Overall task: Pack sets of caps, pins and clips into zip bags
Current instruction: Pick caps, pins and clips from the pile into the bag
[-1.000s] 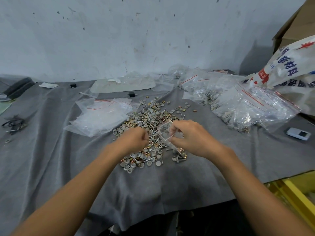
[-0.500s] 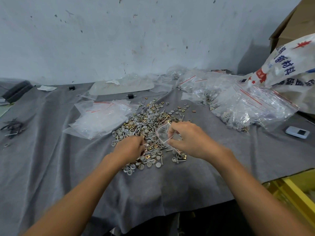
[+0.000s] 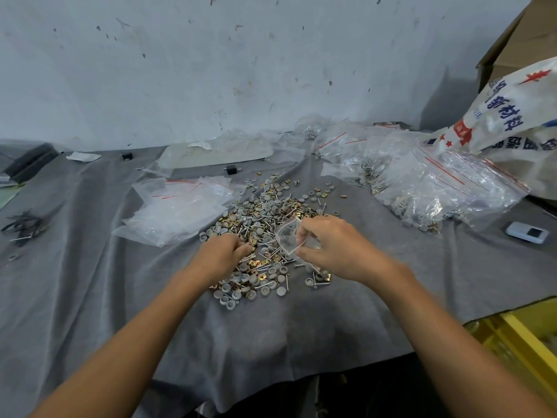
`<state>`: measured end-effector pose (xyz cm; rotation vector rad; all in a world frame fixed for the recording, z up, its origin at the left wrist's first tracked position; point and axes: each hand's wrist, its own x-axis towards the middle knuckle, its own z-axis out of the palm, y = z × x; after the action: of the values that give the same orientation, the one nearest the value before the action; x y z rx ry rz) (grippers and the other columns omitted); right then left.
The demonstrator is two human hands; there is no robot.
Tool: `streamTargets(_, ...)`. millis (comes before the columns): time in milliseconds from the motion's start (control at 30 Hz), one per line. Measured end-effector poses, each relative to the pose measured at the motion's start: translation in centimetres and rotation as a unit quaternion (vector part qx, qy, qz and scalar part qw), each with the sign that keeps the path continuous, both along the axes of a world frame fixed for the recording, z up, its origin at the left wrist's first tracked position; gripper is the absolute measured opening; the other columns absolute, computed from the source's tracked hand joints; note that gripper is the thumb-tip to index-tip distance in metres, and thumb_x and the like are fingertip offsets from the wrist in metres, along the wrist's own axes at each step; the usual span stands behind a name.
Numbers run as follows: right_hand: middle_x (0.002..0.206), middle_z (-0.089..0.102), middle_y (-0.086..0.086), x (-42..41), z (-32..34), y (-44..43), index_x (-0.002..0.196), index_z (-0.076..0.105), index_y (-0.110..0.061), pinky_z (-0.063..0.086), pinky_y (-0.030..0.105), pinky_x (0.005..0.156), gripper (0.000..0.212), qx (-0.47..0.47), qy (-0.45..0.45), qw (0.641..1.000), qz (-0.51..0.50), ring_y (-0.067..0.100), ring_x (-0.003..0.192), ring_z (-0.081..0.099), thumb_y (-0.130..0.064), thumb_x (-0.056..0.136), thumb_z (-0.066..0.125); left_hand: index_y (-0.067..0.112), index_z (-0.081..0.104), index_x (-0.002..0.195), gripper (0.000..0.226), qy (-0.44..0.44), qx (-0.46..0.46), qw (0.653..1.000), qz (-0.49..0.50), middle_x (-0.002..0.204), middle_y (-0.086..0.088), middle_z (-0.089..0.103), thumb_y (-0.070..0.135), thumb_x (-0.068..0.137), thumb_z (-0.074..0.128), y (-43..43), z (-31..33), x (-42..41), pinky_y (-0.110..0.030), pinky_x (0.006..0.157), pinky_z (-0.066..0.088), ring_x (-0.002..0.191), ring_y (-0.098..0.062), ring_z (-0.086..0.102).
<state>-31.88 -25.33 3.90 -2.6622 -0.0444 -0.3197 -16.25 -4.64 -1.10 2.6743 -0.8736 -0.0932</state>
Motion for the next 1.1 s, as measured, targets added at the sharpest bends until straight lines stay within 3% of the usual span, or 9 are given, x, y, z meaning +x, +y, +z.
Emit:
streamTargets(133,0.091,0.055,-0.017,0.0,0.0,0.0,0.088,0.053,-0.033,0.034,0.03,0.075,0.017,-0.007,-0.002,1.0,0.001,0.009,0.089,0.049,-0.032,0.09,0.07,0.019,0.048,0.066,0.047,0.001,-0.018,1.0,0.025,0.057,0.005,0.052,0.053,0.097,0.056,0.5,0.4,0.0,-0.027,0.05,0.031,0.051,-0.012,0.047)
streamTargets(200,0.092,0.055,-0.017,0.0,0.0,0.0,0.088,0.054,-0.033,0.035,0.03,0.076,0.016,-0.007,0.0,1.0,0.0,0.01,0.09,0.049,-0.033,0.09,0.07,0.02,0.054,0.065,0.047,-0.011,-0.034,0.999,0.039,0.056,0.005,0.057,0.058,0.092,0.062,0.6,1.3,0.0,-0.027,0.051,0.035,0.051,-0.011,0.052)
streamTargets(300,0.1,0.063,-0.012,0.0,0.2,0.1,0.089,0.055,-0.033,0.041,0.033,0.081,0.015,-0.006,0.009,1.0,0.0,0.014,0.097,0.054,-0.033,0.091,0.07,0.023,0.068,0.078,0.032,-0.01,-0.071,0.997,0.039,0.063,0.008,0.065,0.052,0.092,0.066,0.2,3.3,-0.5,-0.025,0.052,0.038,0.054,-0.006,0.057)
streamTargets(500,0.107,0.067,-0.008,0.1,0.2,0.6,0.098,0.063,-0.027,0.044,0.035,0.086,0.011,-0.017,0.009,1.0,-0.008,0.014,0.103,0.054,-0.033,0.091,0.069,0.029,0.07,0.103,0.011,-0.01,-0.155,0.984,-0.09,0.087,0.013,0.065,0.033,0.1,0.06,-1.5,7.7,-2.8,-0.02,0.064,0.04,0.076,0.001,0.056)
streamTargets(667,0.101,0.064,-0.01,0.0,0.3,0.5,0.095,0.06,-0.029,0.044,0.035,0.083,0.012,-0.028,0.003,1.0,-0.009,0.015,0.101,0.056,-0.034,0.091,0.07,0.028,0.073,0.108,0.013,0.062,-0.176,0.965,-0.185,0.074,-0.003,0.065,0.027,0.097,0.066,-2.6,8.6,-3.9,-0.024,0.058,0.045,0.06,-0.007,0.054)
streamTargets(800,0.105,0.069,-0.009,-0.4,0.5,-0.4,0.094,0.062,-0.028,0.047,0.038,0.088,0.01,-0.016,-0.006,0.999,-0.029,0.017,0.103,0.06,-0.032,0.091,0.07,0.028,0.072,0.103,0.013,0.074,-0.241,0.957,-0.145,0.076,0.007,0.065,0.019,0.098,0.064,-2.6,7.6,-2.9,-0.024,0.063,0.044,0.063,-0.005,0.054)
streamTargets(967,0.106,0.068,-0.009,-0.7,0.5,-1.0,0.096,0.063,-0.027,0.047,0.037,0.088,0.009,-0.016,-0.005,0.999,-0.031,0.017,0.103,0.058,-0.032,0.092,0.069,0.036,0.069,0.096,0.016,0.095,-0.245,0.958,-0.115,0.074,0.011,0.066,0.021,0.099,0.063,-2.8,5.6,-1.9,-0.019,0.061,0.046,0.065,-0.001,0.058)
streamTargets(1100,0.107,0.068,-0.007,-0.8,0.5,-1.1,0.096,0.062,-0.026,0.047,0.039,0.091,0.009,-0.006,-0.003,1.0,-0.03,0.018,0.105,0.058,-0.032,0.092,0.069,0.031,0.066,0.101,0.008,0.043,-0.124,0.99,-0.054,0.09,0.017,0.062,0.027,0.101,0.059,-3.2,3.1,-1.2,-0.02,0.067,0.044,0.082,0.002,0.058)
